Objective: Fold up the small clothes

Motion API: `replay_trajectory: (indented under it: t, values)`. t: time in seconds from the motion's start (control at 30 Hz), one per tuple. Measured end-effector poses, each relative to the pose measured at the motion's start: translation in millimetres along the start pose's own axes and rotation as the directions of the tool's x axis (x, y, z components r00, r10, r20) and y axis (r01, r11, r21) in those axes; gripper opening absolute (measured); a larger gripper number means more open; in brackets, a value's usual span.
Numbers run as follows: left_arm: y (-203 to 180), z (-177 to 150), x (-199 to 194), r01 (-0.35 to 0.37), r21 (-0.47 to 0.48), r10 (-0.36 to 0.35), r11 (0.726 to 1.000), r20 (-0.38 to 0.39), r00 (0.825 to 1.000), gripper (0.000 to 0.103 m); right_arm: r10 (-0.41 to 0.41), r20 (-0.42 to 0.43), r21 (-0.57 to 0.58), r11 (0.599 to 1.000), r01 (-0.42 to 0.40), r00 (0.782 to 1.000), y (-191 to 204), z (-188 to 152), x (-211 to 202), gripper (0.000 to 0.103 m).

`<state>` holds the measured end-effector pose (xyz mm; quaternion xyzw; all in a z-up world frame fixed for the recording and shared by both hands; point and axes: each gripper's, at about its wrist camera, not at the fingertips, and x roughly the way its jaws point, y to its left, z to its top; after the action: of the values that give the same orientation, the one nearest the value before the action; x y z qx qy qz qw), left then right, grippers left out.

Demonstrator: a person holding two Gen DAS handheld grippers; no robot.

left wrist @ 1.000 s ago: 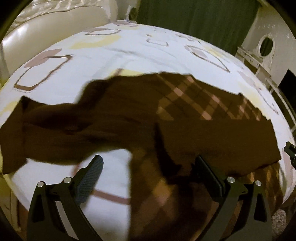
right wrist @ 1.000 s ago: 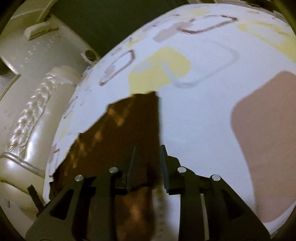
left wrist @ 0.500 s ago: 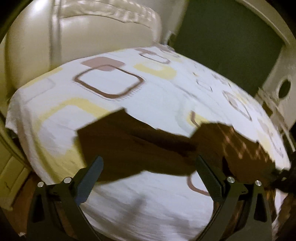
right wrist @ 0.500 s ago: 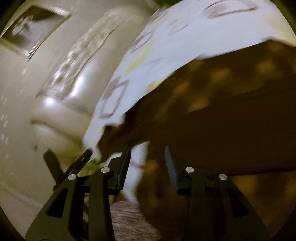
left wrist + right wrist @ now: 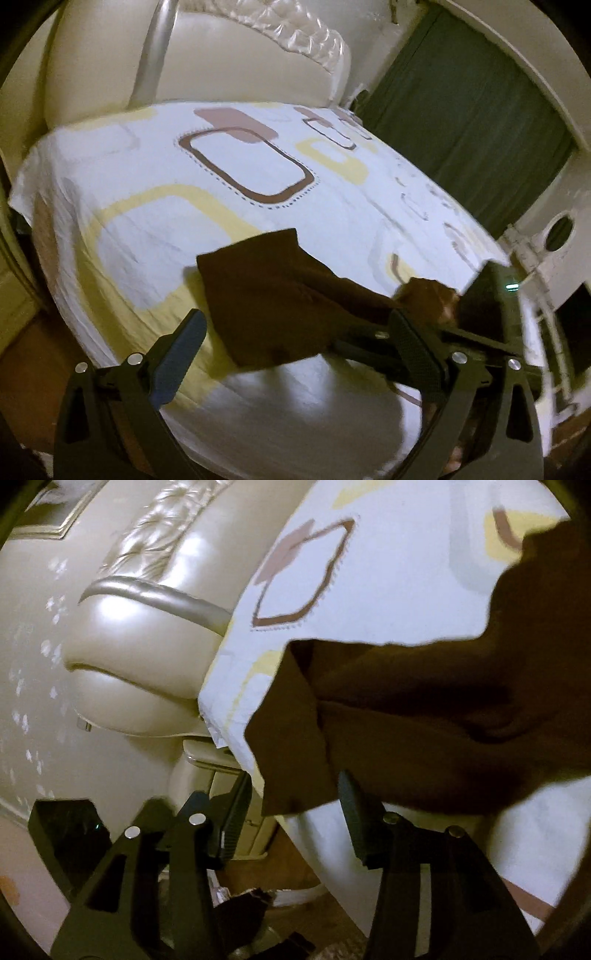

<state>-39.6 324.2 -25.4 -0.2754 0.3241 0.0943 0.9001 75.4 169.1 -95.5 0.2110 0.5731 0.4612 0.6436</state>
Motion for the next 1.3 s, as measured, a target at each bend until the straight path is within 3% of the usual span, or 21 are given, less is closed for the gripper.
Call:
replay_trajectory:
  t: [0.27, 0.3, 0.33, 0.37, 0.5, 0.67, 0.8, 0.93, 1.17, 1.3]
  values:
    - [32, 7, -19, -0.019, -0.080, 0.024, 0.997, 0.062, 0.998, 0.098, -0.032, -0.019, -0.031, 0.999, 0.031, 0.999, 8, -1, 29, 0.045]
    - [35, 7, -19, -0.019, -0.089, 0.025, 0.996, 0.062, 0.998, 0.098, -0.055, -0.018, -0.044, 0.998, 0.055, 0.998, 10, -2, 31, 0.032]
    - [36, 7, -20, -0.021, -0.093, 0.027, 0.995, 0.061, 0.998, 0.098, -0.065, -0.025, -0.049, 0.997, 0.064, 0.998, 11, -2, 34, 0.009]
    - [36, 7, -19, -0.024, -0.089, 0.030, 0.996, 0.059, 0.998, 0.098, -0.063, -0.041, -0.048, 0.997, 0.061, 0.997, 11, -2, 37, 0.004]
    - [31, 6, -20, -0.023, -0.066, 0.027, 0.998, 0.057, 0.998, 0.098, -0.047, -0.014, -0.061, 0.997, 0.046, 0.999, 19, -1, 21, 0.004]
    - [22, 5, -21, -0.009, -0.048, 0.012, 0.999, 0.051, 0.999, 0.098, -0.001, 0.078, -0.118, 0.993, 0.010, 0.997, 42, 22, -48, 0.004]
    - [5, 0, -14, 0.000, -0.011, 0.000, 1.000, 0.022, 1.000, 0.098, 0.043, 0.165, -0.111, 0.994, -0.025, 0.985, 50, 51, -129, 0.004]
    - [-22, -6, -8, 0.025, 0.045, -0.025, 0.999, -0.004, 1.000, 0.098, 0.041, 0.258, -0.136, 0.991, -0.006, 0.965, 54, 67, -208, 0.004]
    - [-64, -19, 4, 0.061, 0.144, -0.053, 0.988, -0.061, 0.997, 0.098, 0.012, 0.375, -0.123, 0.992, 0.037, 0.927, 24, 54, -317, 0.004]
    - [-85, -29, 13, 0.103, 0.162, -0.085, 0.981, -0.113, 0.990, 0.098, -0.019, 0.424, -0.075, 0.996, 0.057, 0.905, -22, 32, -373, 0.004]
